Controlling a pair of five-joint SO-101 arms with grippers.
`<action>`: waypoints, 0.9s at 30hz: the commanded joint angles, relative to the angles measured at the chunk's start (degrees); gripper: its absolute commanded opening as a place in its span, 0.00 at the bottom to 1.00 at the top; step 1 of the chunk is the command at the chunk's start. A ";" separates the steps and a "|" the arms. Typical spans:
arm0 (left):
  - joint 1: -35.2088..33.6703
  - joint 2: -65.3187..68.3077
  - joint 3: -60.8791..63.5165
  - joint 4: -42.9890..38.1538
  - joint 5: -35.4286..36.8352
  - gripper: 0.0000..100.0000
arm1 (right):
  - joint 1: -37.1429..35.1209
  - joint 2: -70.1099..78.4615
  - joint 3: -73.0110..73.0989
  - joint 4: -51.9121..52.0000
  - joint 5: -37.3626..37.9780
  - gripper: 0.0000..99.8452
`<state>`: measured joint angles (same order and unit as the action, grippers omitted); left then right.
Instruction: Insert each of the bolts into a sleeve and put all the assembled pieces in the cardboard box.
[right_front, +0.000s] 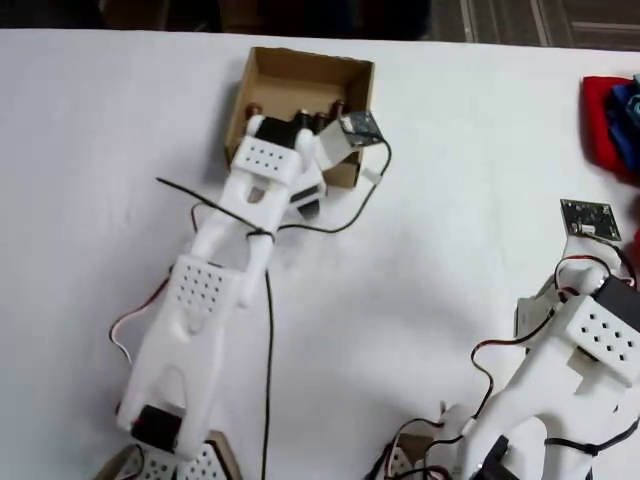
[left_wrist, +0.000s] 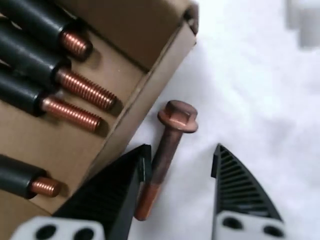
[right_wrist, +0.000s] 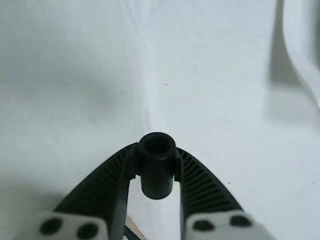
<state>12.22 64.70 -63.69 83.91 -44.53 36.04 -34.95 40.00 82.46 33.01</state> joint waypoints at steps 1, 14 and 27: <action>-3.08 0.88 -1.54 -0.79 0.26 0.22 | -0.04 -2.07 -0.18 -0.40 0.09 0.02; -0.09 1.23 -6.29 6.86 0.18 0.02 | -0.04 -2.07 -0.18 -0.40 -0.09 0.02; 4.04 -11.78 4.70 18.64 10.55 0.02 | -0.04 -2.07 -0.18 -0.48 -0.09 0.02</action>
<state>14.07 61.45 -63.52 101.23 -37.67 36.04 -34.95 40.00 82.46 33.01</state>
